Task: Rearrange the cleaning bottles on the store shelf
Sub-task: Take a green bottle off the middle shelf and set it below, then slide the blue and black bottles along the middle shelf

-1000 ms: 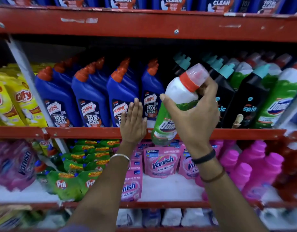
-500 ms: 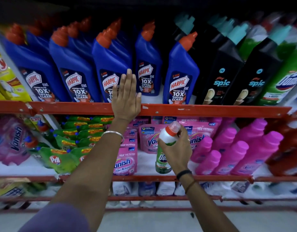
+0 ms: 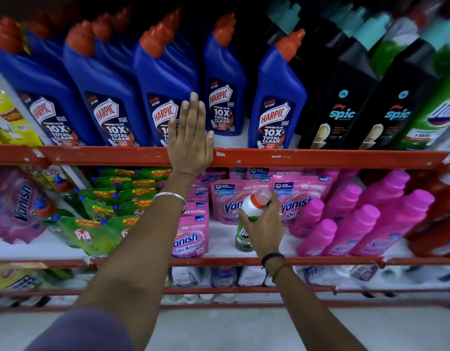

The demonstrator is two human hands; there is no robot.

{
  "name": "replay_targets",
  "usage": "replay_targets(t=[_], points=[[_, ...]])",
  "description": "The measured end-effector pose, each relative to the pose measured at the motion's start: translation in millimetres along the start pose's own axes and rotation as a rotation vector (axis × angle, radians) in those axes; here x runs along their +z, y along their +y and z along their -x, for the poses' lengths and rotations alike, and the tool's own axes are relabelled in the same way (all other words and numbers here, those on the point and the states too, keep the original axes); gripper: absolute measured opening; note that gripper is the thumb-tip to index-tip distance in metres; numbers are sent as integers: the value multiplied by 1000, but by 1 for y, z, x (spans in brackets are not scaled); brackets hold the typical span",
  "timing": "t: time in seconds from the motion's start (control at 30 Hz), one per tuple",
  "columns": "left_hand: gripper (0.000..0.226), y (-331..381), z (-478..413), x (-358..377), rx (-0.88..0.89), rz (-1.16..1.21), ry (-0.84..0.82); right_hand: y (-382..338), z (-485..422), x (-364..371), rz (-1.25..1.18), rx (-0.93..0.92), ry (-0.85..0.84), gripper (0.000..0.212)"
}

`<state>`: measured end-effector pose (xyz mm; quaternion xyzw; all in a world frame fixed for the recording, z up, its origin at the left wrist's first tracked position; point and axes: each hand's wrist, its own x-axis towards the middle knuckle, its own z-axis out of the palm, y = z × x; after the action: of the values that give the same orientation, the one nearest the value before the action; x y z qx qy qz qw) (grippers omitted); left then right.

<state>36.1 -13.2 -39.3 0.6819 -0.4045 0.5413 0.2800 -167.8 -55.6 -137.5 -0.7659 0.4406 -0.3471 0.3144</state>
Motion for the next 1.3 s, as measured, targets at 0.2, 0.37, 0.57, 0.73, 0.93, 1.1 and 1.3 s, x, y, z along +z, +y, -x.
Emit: replay_targets(t=[0.2, 0.37, 0.57, 0.73, 0.93, 1.1, 1.3], points=[[69, -1, 0, 1, -1, -14, 1, -18, -1, -19, -77, -18, 31, 104], [68, -2, 0, 0, 7, -27, 6, -93, -33, -68, -295, -288, 325, 75], [61, -6, 2, -2, 61, -35, -3, -174, -105, -98, -55, -434, 258, 74], [60, -6, 4, 0, 54, -39, 9, -182, -132, -98, 69, -402, 183, 53], [59, -7, 5, -1, 54, -19, 16, -188, -124, -94, -115, -423, 169, 43], [59, -7, 6, -2, 41, -13, 12, -206, -120, -79, -191, -464, 143, 43], [59, -7, 6, -1, 33, -9, -1, -214, -116, -57, -187, -468, 122, 45]])
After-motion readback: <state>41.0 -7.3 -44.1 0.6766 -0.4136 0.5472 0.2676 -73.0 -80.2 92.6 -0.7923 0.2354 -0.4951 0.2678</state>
